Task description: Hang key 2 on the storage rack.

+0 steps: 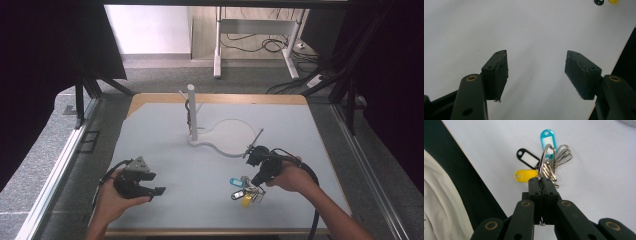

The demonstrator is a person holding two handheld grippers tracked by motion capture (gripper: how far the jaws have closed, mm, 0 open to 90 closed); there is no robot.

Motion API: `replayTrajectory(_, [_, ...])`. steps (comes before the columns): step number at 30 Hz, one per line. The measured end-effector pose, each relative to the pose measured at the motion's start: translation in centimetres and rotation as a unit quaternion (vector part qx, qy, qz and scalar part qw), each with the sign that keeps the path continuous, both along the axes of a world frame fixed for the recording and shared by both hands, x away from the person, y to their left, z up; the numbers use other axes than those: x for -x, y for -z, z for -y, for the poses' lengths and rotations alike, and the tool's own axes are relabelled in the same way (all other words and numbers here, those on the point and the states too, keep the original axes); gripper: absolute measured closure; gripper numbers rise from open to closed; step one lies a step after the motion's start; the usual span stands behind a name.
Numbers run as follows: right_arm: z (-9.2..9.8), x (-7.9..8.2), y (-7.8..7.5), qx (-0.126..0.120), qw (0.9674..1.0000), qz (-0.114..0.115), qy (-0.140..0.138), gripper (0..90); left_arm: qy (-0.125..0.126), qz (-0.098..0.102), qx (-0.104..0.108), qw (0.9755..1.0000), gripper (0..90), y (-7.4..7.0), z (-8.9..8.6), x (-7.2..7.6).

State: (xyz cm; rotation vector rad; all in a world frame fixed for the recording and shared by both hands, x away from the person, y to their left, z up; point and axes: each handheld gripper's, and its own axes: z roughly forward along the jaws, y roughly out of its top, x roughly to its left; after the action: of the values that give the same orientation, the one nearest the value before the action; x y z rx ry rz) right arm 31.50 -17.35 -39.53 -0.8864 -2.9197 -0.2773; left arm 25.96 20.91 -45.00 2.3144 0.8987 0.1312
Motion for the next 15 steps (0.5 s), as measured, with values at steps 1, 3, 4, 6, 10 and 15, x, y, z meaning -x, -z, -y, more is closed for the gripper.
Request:
replayTrajectory(1, [0.1,-0.1,-0.1,0.000,1.0000,0.000,-0.001,87.7,0.001,0.000,0.001,1.0000,35.8,0.0,-0.1,0.0])
replayTrajectory(3, [0.2,-0.3,-0.5,-0.003,1.0000,0.002,0.002,87.7,0.000,-0.001,0.003,1.0000,35.8,0.0,-0.1,0.0])
replayTrajectory(4, [0.2,-0.4,-0.7,-0.004,1.0000,0.003,0.003,87.7,-0.001,-0.002,0.002,1.0000,35.8,0.0,-0.1,0.0])
replayTrajectory(6, [0.3,-0.5,-1.3,-0.006,0.9999,0.003,0.007,87.8,-0.002,-0.001,0.004,1.0000,35.8,0.0,0.0,0.0])
replayTrajectory(10, [0.6,-1.1,-2.7,-0.009,0.9999,0.005,0.008,87.8,-0.001,-0.001,0.004,1.0000,35.8,0.1,0.1,-0.1])
replayTrajectory(15, [1.0,-1.9,-4.3,-0.007,0.9999,0.010,0.011,87.8,0.000,0.001,0.004,1.0000,35.9,0.0,-0.1,0.0])
